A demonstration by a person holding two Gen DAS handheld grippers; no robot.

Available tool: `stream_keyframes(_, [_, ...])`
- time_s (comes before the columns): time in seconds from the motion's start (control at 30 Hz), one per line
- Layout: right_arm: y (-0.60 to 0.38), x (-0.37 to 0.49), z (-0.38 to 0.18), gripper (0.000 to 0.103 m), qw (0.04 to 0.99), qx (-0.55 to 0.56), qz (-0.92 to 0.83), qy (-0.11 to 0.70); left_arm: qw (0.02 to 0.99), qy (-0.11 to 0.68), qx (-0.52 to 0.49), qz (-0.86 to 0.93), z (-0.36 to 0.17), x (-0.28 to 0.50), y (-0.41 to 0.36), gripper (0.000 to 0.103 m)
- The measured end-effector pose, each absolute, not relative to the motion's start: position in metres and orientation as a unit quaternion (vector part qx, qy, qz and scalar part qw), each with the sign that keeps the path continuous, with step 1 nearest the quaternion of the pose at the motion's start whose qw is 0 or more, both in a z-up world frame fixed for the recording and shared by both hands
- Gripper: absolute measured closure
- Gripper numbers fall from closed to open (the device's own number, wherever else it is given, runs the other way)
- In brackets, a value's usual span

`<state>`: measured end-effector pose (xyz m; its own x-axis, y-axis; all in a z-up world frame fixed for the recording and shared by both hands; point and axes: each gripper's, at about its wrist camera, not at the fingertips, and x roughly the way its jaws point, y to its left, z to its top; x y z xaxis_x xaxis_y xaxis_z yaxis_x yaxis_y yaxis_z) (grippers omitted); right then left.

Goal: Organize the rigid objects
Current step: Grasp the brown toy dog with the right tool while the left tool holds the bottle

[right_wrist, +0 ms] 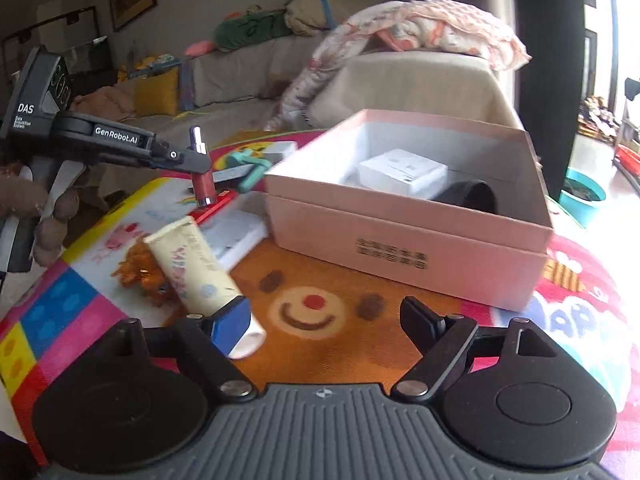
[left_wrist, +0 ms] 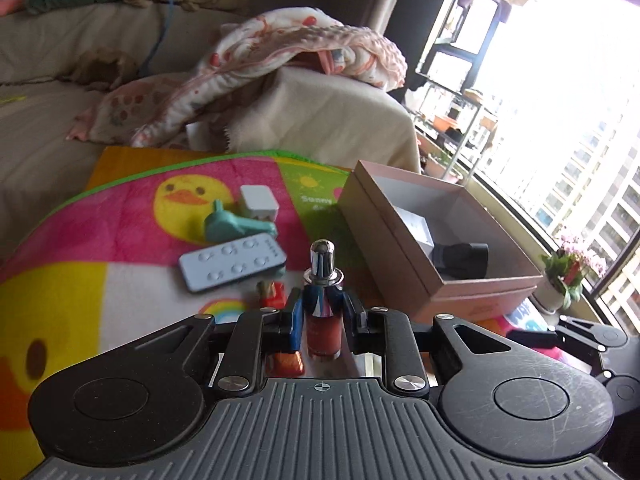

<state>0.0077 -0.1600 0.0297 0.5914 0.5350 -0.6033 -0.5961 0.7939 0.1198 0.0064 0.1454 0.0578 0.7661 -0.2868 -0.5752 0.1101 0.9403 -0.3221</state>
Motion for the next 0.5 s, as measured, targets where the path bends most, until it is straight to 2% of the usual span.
stream_keyframes(0.17, [-0.102, -0.017, 0.048, 0.021, 0.873, -0.110, 0.379, 0.286, 0.929, 0.325, -0.161, -0.074, 0.049, -0.043, 0.161, 0.079])
stream_keyframes(0.3, [-0.066, -0.036, 0.046, 0.025, 0.836, -0.117, 0.428, 0.321, 0.922, 0.334, -0.180, -0.082, 0.044, -0.070, 0.166, 0.079])
stream_keyframes(0.5, [-0.037, -0.039, 0.034, 0.025, 0.860, -0.141, 0.371, 0.322, 0.914, 0.366, -0.141, -0.107, 0.043, -0.087, 0.163, 0.079])
